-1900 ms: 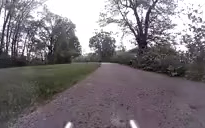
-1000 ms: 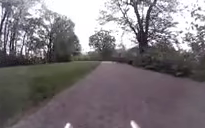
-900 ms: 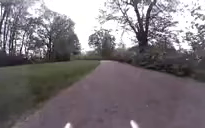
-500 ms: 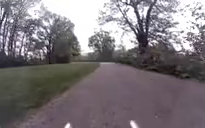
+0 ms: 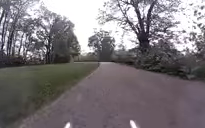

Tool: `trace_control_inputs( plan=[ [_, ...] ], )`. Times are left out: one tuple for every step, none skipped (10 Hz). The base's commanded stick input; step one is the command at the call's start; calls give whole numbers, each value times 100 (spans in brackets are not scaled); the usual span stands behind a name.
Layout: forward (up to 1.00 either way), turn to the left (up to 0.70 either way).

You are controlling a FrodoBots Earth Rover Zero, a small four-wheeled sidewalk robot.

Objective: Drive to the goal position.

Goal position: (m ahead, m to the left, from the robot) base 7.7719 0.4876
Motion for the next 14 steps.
trace_control_inputs(
  plan=[
    [70, -30],
    [70, -3],
    [70, 0],
    [70, 0],
    [70, 0],
    [70, 0],
    [70, 0],
    [70, 0],
    [70, 0],
    [70, 0],
    [70, 0],
    [70, 0],
    [70, 0],
    [70, 0]
  ],
)
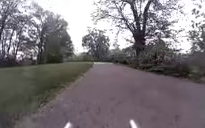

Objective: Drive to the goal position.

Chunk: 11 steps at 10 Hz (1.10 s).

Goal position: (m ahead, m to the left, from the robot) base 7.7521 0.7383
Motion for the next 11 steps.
trace_control_inputs(
  plan=[
    [70, 0],
    [70, 0],
    [70, 0],
    [70, 0],
    [70, 0],
    [70, 0],
    [70, 0],
    [70, 0],
    [70, 0],
    [70, 0],
    [70, 0]
  ],
)
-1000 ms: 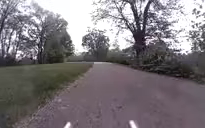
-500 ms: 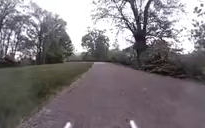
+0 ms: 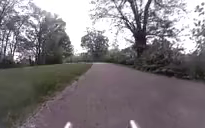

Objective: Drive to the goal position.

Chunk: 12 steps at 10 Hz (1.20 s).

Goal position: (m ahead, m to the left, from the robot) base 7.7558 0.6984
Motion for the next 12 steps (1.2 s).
trace_control_inputs(
  plan=[
    [70, 0],
    [70, 0],
    [70, 0],
    [70, 0],
    [70, 0],
    [70, 0],
    [70, 0],
    [70, 0],
    [70, 0],
    [70, 0],
    [70, 0],
    [70, 0]
  ],
)
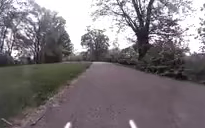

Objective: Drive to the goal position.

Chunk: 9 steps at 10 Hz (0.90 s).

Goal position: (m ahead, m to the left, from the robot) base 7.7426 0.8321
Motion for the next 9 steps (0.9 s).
trace_control_inputs(
  plan=[
    [70, 0],
    [70, 0],
    [70, 0],
    [70, 0],
    [70, 0],
    [70, 0],
    [70, 0],
    [70, 0],
    [70, 0]
  ],
)
